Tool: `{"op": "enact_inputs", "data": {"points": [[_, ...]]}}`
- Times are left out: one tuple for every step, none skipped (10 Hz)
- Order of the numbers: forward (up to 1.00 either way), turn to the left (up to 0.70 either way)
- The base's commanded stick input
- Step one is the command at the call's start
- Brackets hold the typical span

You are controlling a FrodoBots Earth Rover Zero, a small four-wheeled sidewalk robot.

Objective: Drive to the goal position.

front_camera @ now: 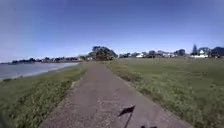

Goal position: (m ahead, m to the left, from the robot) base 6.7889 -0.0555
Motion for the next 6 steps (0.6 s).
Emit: {"op": "enact_inputs", "data": {"points": [[0.70,0.00],[0.70,0.00],[0.70,0.00],[0.70,0.00],[0.70,0.00],[0.70,0.00]]}}
